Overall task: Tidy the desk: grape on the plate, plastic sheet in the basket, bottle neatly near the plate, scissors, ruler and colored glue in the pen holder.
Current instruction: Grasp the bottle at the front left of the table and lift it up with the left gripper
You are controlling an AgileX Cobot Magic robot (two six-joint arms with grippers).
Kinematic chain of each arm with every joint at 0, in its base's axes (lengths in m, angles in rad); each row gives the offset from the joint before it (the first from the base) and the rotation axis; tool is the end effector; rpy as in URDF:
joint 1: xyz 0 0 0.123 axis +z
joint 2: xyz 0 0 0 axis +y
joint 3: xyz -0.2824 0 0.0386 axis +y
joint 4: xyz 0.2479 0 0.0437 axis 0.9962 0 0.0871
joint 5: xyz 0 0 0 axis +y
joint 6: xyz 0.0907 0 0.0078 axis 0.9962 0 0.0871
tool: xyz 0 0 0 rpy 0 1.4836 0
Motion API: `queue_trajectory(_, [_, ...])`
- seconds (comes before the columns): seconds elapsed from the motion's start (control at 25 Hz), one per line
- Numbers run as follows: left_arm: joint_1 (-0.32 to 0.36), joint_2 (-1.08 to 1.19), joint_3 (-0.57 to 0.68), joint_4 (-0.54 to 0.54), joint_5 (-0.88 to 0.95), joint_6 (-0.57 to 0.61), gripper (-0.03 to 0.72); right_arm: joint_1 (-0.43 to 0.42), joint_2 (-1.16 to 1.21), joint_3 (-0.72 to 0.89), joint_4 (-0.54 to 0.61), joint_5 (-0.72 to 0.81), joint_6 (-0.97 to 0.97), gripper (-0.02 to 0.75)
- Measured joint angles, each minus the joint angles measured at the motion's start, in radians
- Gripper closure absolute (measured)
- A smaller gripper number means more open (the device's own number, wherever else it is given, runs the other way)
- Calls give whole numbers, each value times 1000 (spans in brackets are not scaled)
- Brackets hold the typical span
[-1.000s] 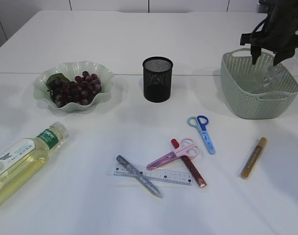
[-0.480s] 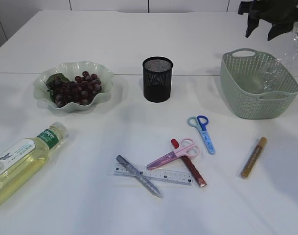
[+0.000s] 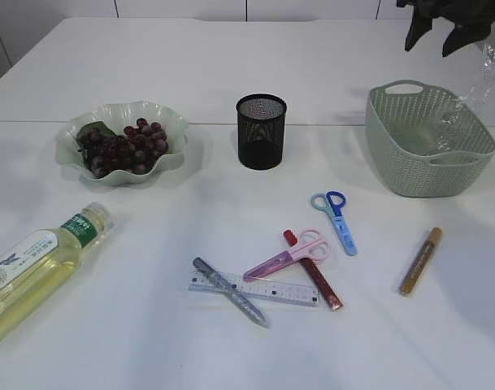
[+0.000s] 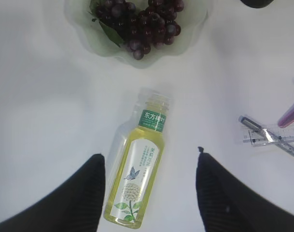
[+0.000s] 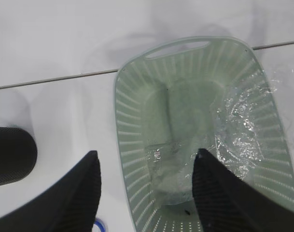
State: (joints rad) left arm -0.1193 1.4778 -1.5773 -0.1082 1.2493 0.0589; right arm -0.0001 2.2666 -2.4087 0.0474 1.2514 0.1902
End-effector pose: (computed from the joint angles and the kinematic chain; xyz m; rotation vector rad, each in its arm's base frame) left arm 0.2954 -0.0448 0.3968 0.2244 2.6229 -0.1675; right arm 0.4972 0.0040 0.3157 0.2496 2.5848 0.1330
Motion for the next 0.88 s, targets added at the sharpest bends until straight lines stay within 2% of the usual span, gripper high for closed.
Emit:
queue_trajectory(0.28, [0,0,0,0,0,0,254,0,-91,2,5,4,-49,283])
queue_trajectory(0.44, [0,0,0,0,0,0,254,0,-174,59,9,4,-64,283])
queue_trajectory(0.88, [0,0,0,0,0,0,254,0,-531,542,21,4,-97,283])
